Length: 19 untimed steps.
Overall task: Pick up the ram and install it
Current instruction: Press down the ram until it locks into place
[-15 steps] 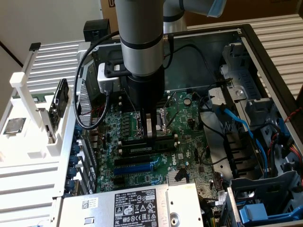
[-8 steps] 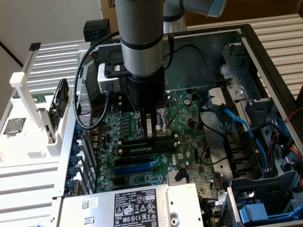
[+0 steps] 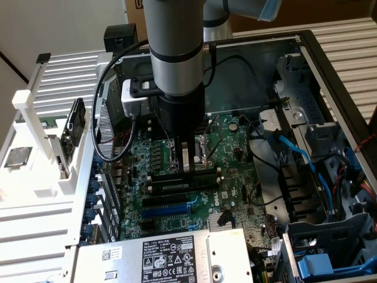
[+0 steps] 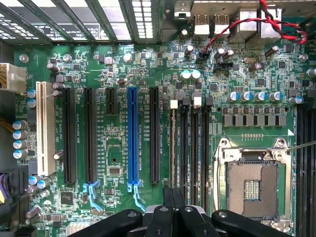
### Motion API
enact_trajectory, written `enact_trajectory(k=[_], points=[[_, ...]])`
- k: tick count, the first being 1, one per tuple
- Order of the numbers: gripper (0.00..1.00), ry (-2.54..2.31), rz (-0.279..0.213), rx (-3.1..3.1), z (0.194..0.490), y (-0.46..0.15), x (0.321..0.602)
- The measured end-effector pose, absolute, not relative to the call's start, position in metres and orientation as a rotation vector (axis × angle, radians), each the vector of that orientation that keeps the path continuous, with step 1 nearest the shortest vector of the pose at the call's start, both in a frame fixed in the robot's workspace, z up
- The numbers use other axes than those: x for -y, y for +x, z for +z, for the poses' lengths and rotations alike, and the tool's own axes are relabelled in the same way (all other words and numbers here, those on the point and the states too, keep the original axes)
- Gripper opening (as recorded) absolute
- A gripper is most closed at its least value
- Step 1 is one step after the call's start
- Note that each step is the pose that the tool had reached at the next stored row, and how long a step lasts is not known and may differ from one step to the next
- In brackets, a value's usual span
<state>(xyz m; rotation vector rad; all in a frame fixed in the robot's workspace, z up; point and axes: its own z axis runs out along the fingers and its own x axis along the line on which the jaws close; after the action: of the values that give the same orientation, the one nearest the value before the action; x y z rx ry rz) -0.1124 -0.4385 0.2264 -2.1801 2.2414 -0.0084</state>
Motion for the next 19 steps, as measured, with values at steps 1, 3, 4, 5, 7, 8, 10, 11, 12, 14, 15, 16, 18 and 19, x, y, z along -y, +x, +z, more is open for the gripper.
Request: enact_trajectory(k=[1, 3, 4, 5, 7, 8, 10, 11, 12, 14, 15, 16, 18, 19], points=[[0.11, -2.179, -0.008, -2.241, 0.2262, -0.1125, 0.4386], [0.11, -2.178, -0.006, -2.24, 0.2261, -0.1124, 0.4387], [0.11, -2.178, -0.004, -2.239, 0.2261, -0.1125, 0.4387], [0.11, -2.177, -0.003, -2.239, 0.226, -0.1126, 0.4388], [0.11, -2.176, 0.0, -2.237, 0.226, -0.1127, 0.439], [0.11, -2.176, 0.001, -2.237, 0.226, -0.1128, 0.4391], [0.11, -2.175, 0.002, -2.236, 0.2259, -0.113, 0.4391], [0.11, -2.174, 0.003, -2.236, 0.2259, -0.1131, 0.4392], [0.11, -2.174, 0.004, -2.236, 0.226, -0.1132, 0.4393], [0.11, -2.174, 0.004, -2.235, 0.2261, -0.1133, 0.4394], [0.11, -2.174, 0.005, -2.235, 0.2265, -0.1133, 0.4394], [0.11, -2.173, 0.006, -2.234, 0.2274, -0.1134, 0.4393], [0.11, -2.172, 0.008, -2.234, 0.2316, -0.1136, 0.4393], [0.11, -2.172, 0.008, -2.234, 0.2347, -0.1137, 0.4393]])
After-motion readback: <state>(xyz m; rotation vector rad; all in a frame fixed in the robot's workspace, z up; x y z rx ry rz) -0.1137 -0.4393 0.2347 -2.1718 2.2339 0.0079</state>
